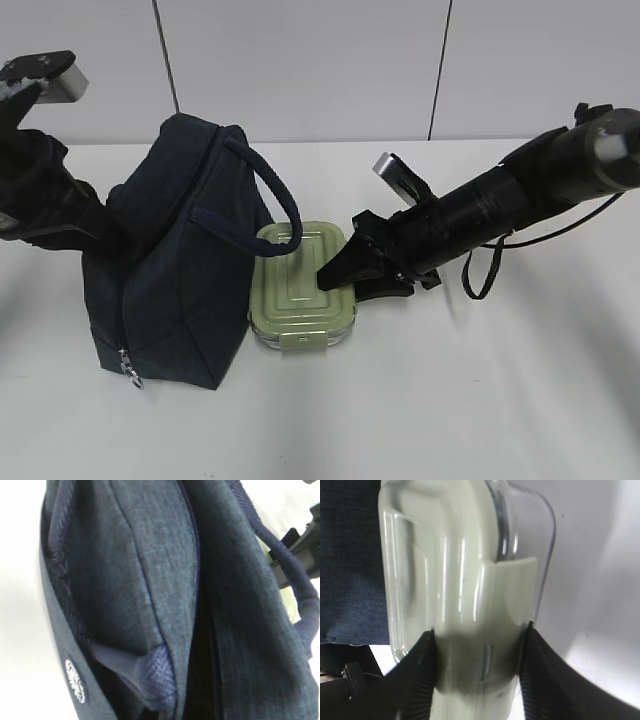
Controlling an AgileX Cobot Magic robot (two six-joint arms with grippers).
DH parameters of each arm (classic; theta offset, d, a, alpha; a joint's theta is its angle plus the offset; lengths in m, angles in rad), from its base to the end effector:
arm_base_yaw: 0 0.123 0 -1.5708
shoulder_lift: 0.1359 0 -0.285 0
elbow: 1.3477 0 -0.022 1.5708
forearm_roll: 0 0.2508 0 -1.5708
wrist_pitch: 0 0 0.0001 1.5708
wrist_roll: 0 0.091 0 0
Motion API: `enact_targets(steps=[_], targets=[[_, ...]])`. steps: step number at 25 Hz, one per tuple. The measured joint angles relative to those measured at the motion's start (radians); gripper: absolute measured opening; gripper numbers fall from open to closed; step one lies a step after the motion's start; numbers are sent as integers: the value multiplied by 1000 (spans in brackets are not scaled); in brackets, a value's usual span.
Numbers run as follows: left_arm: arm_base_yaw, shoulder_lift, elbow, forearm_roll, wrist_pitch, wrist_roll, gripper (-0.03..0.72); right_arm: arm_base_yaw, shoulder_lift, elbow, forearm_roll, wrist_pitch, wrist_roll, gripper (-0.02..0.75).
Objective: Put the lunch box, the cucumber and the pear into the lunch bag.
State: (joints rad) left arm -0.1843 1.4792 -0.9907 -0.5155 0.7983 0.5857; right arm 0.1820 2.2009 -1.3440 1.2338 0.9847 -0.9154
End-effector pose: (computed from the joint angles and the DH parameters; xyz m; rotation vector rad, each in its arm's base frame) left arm 0.2775 -0.0845 0.2530 0.6262 2.5865 -0.4776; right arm 0.3919 0.1449 0.1167 -0.3389 2.6206 1.3291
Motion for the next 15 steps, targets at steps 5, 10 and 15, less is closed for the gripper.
enact_targets(steps=[5,10,15], targets=[[0,0,0,1,0,0,1,-48,-32,0,-53,3,13,332],[0,0,0,1,0,0,1,-109,-119,0,-126,-39,17,332],[0,0,0,1,-1,-1,1,-108,-242,0,-92,-24,17,330]])
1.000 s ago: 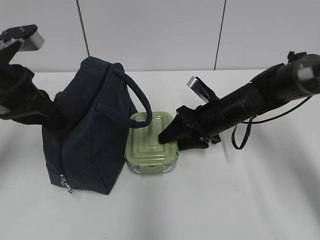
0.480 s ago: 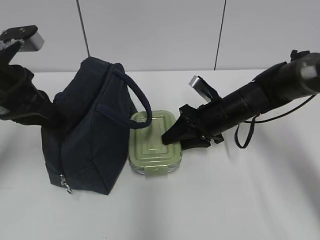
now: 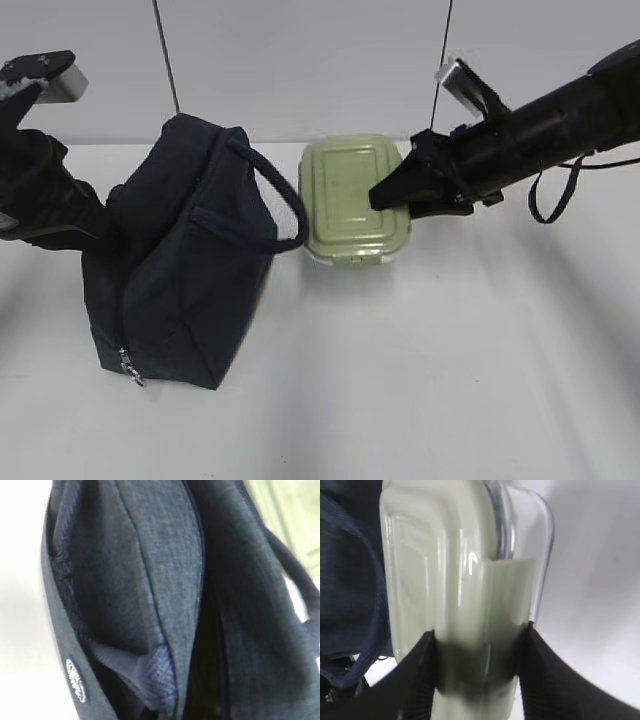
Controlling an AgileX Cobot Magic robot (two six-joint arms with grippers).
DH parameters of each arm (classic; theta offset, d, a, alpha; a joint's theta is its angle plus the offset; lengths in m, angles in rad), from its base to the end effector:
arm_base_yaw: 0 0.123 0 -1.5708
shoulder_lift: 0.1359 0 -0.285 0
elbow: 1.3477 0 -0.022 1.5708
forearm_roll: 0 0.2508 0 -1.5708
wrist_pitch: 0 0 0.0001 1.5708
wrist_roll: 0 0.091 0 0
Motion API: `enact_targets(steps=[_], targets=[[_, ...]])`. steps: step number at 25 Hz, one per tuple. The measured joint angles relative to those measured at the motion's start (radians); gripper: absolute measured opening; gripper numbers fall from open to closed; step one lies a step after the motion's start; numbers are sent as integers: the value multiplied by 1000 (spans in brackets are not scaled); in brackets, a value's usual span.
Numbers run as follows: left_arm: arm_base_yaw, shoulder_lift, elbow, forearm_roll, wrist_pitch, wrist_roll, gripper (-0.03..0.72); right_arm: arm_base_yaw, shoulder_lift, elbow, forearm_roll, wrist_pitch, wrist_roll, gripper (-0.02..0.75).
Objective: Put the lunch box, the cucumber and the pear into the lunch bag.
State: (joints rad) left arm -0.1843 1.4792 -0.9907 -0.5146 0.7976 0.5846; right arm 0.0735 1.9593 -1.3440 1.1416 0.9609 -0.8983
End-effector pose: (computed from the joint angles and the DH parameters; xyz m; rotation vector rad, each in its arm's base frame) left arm 0.2776 -0.0844 0.2530 0.6252 2.5866 -0.4766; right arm 0.3937 0.0970 0.2093 -0.3752 2.4400 1.1188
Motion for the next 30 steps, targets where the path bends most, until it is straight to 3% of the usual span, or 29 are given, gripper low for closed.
enact_targets(steps=[5,12,20,25,30], targets=[[0,0,0,0,1,-2,1,9,-96,-5,76,21,-11,330],[0,-13,0,7,-1,-3,1,85,-156,-137,79,41,36,330],[0,-19,0,8,2,-3,1,93,-164,-311,-5,86,170,330],[0,-19,0,8,2,-3,1,98,-165,-326,-49,105,199,330],[0,-19,0,12,3,-3,1,119,-182,-342,-169,100,238,330]])
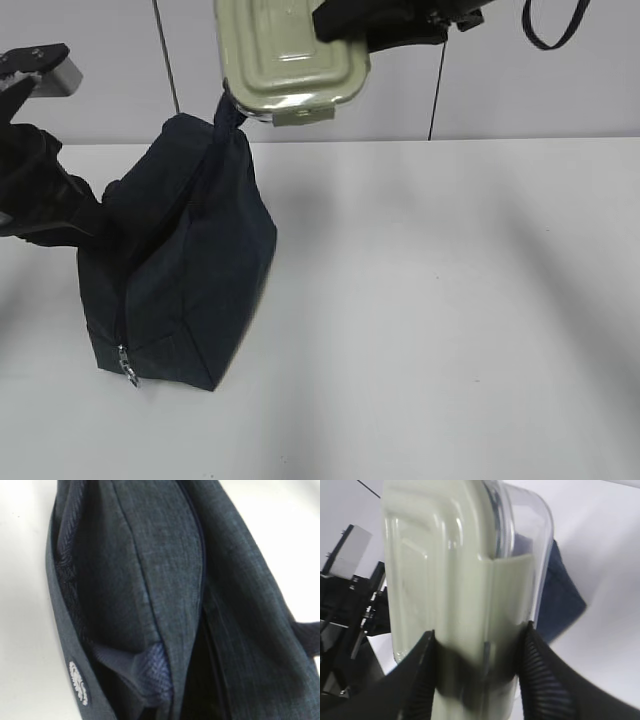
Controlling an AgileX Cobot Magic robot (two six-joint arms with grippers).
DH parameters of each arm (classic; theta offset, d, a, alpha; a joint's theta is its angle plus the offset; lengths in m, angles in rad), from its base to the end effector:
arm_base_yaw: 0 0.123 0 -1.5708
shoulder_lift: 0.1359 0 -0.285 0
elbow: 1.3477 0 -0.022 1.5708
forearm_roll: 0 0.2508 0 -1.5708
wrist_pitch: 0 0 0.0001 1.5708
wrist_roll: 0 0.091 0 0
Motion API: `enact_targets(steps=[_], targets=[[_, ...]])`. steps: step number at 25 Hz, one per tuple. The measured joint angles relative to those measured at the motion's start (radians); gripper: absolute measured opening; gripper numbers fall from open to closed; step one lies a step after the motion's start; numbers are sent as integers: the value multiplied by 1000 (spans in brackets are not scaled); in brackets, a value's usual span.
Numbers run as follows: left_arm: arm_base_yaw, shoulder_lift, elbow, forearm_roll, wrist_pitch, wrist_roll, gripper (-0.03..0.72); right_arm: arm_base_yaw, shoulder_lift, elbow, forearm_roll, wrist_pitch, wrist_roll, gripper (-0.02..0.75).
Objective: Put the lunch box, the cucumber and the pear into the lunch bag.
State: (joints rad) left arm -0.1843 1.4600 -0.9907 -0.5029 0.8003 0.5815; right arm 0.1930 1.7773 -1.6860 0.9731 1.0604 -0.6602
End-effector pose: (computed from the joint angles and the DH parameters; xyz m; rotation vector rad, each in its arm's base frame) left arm 0.2748 -0.0833 0.2581 0.6327 2.5722 -0.4626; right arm 0.3709 0.1394 0.3675 -0.6460 2.1770 1.0215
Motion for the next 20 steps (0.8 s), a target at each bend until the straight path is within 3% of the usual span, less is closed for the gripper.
enact_targets(steps=[3,8,20], targets=[[0,0,0,2,1,0,1,-1,-28,-46,-130,8,69,330],[0,0,0,2,1,0,1,38,-25,-58,-170,11,89,330],[0,-1,0,2,-1,0,1,208,100,-58,-110,-118,90,330]])
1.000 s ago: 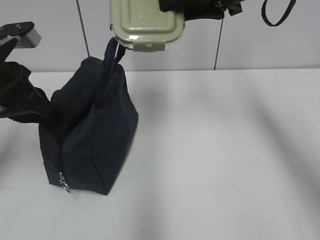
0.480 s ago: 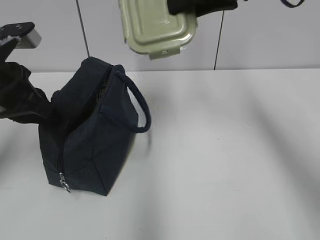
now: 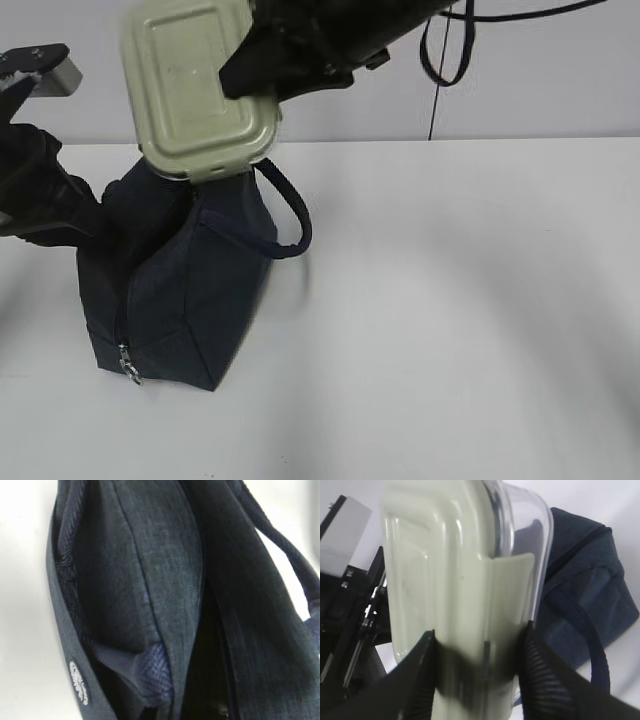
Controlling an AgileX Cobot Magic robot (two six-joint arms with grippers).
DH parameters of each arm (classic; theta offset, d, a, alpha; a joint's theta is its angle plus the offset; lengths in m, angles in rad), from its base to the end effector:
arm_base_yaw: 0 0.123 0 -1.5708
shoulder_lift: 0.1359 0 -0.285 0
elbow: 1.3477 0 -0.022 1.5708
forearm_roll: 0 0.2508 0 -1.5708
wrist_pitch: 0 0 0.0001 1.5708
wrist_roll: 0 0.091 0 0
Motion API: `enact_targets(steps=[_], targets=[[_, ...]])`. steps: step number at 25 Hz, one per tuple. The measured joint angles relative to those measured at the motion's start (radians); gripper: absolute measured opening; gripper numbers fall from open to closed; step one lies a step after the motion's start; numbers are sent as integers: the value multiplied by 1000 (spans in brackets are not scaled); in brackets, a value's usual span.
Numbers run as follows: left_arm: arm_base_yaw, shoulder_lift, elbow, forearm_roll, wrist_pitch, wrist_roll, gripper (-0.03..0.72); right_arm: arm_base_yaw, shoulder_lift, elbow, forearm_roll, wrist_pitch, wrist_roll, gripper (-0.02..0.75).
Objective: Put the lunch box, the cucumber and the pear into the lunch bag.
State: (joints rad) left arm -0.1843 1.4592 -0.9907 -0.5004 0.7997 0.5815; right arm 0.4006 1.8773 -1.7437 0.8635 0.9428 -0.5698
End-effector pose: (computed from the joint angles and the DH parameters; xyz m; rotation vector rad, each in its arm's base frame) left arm 0.2748 -0.0831 0.2582 0.6345 2.5712 -0.4594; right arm 0.3692 0.2172 0.3406 -0.7548 2.2224 0.9896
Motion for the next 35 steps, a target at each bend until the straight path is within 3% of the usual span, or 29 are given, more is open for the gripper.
enact_targets(steps=[10,14,23,35], targets=[[0,0,0,0,-1,0,1,54,71,0,30,-132,-11,329],[0,0,0,0,-5,0,1,61,74,0,-58,-129,16,329],[0,-4,0,-7,-9,0,1,61,127,0,-400,-16,194,327],[0,-5,0,-11,-13,0,1,74,130,0,-461,14,230,327]])
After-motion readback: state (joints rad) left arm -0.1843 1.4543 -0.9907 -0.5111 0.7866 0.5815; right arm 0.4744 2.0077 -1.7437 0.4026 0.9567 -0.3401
